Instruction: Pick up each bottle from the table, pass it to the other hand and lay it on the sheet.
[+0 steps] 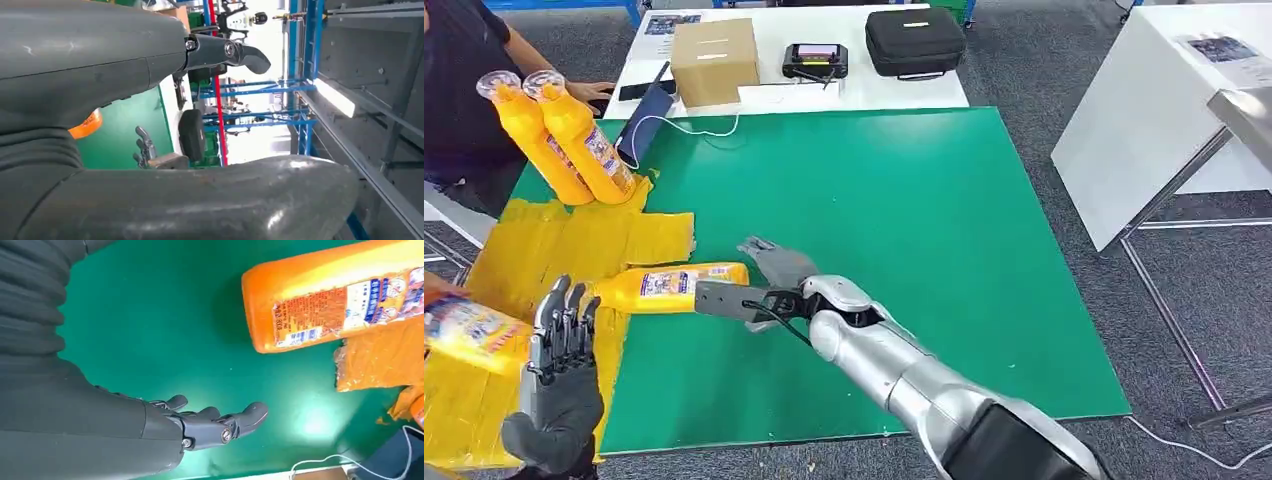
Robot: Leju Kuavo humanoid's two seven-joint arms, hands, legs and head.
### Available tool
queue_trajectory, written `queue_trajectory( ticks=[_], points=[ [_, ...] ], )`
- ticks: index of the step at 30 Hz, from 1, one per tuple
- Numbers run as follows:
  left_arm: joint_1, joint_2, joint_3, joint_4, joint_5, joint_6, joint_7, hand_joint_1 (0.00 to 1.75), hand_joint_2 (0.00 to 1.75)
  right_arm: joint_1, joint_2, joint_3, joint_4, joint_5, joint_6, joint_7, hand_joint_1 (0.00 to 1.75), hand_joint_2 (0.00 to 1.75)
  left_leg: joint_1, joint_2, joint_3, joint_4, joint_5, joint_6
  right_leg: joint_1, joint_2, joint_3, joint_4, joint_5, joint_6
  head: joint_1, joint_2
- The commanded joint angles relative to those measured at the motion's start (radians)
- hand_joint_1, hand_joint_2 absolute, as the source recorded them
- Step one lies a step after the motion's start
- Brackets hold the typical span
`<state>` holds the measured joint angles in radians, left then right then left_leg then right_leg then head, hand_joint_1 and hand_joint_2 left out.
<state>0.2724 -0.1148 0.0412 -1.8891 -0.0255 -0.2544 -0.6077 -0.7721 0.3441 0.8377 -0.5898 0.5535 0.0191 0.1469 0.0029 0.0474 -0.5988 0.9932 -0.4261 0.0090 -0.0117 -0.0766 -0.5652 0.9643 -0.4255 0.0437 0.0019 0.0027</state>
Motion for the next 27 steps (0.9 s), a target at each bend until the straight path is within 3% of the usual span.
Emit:
queue_trajectory(
  ticks=[1,27],
  points=[
    [-0.014,-0.024,0.002,0.004,-0.008,-0.015,0.018,0.00,0.00,-0.035,-0.043,0.027,0.048,0.015,-0.006,0.007,0.00,1.75,0.001,-0.004,0.002,0.000,0.000,0.000,0.000,0.002,0.002,0.000,0.000,-0.001,0.000,0.000],
    [-0.054,-0.006,-0.030,0.023,0.042,0.004,0.024,0.00,0.00,-0.055,-0.053,0.014,0.066,0.065,0.016,0.005,0.00,1.75,0.000,-0.004,0.002,0.000,0.000,0.000,-0.001,0.003,0.002,0.000,-0.001,-0.001,0.000,0.000]
  ],
)
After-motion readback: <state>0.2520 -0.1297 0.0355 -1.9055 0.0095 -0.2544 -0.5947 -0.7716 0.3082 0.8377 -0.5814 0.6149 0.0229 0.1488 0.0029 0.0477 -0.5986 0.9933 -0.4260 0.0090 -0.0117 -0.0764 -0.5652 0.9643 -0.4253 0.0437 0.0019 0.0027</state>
